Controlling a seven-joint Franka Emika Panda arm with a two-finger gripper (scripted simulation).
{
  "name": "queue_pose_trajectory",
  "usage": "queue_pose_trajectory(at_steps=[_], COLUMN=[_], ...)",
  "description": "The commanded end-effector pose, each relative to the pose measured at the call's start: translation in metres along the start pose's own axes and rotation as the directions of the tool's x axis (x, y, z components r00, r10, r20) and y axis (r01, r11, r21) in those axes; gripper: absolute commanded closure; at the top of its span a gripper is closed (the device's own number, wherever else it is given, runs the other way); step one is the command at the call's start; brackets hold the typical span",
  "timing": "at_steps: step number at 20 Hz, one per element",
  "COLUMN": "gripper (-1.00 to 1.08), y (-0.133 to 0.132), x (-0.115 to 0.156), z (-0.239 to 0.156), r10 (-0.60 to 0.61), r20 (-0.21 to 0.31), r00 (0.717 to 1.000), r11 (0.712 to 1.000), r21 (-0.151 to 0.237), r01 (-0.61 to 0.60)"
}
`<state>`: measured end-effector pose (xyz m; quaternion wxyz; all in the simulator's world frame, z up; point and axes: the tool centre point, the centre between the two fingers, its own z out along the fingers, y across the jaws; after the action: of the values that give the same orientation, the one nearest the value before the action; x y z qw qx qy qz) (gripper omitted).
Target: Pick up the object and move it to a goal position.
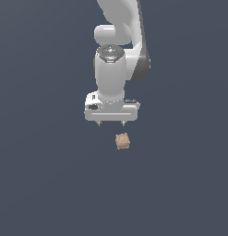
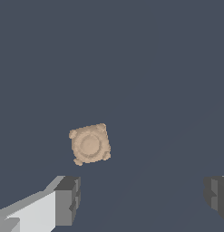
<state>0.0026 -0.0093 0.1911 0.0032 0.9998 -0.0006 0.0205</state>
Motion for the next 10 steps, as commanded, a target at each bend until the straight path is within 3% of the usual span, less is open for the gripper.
queue_pose_trajectory(at_steps=[1, 10], gripper=[-0.92, -0.92], y=[0.0, 0.0003], x=[0.0, 0.0099], z=[0.0, -0.0015], r10=[0.0, 0.031], r20=[0.0, -0.008], r00=[1.0, 1.0], r11=[1.0, 1.0], r21=[0.0, 0.002], r01=[0.0, -0.031])
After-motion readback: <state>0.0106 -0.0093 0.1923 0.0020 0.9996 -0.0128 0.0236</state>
